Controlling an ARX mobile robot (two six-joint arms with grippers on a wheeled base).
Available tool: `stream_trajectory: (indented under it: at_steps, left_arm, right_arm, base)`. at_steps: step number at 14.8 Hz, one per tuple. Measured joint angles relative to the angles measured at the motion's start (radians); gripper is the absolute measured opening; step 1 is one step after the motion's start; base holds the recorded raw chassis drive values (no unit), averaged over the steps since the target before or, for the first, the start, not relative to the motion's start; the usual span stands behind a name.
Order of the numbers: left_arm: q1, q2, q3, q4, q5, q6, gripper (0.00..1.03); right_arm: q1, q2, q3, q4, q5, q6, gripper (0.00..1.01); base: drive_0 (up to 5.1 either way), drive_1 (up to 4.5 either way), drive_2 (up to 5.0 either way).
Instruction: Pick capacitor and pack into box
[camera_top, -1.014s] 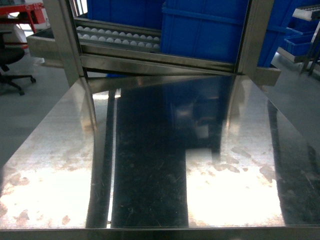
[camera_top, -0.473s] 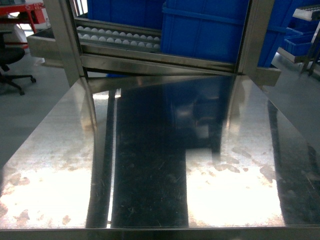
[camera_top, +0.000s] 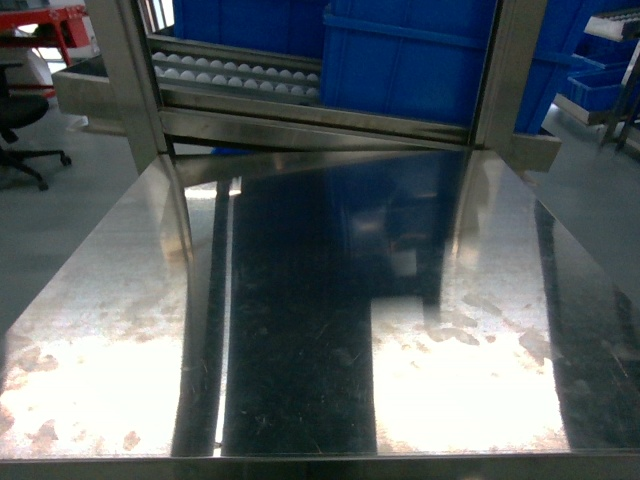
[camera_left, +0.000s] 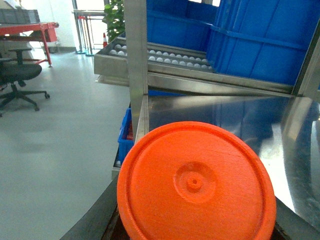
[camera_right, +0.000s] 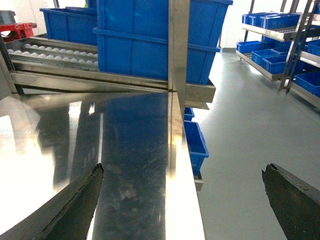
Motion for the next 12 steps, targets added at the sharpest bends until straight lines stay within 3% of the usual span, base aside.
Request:
stream_trajectory:
  at_steps: [12]
  left_arm:
    - [0.000, 0.000, 0.000, -0.005, 0.000, 0.000, 0.44]
  right_arm:
    - [0.000, 0.000, 0.000, 0.001, 0.000, 0.000, 0.98]
  base:
    - [0.0, 0.00, 0.0]
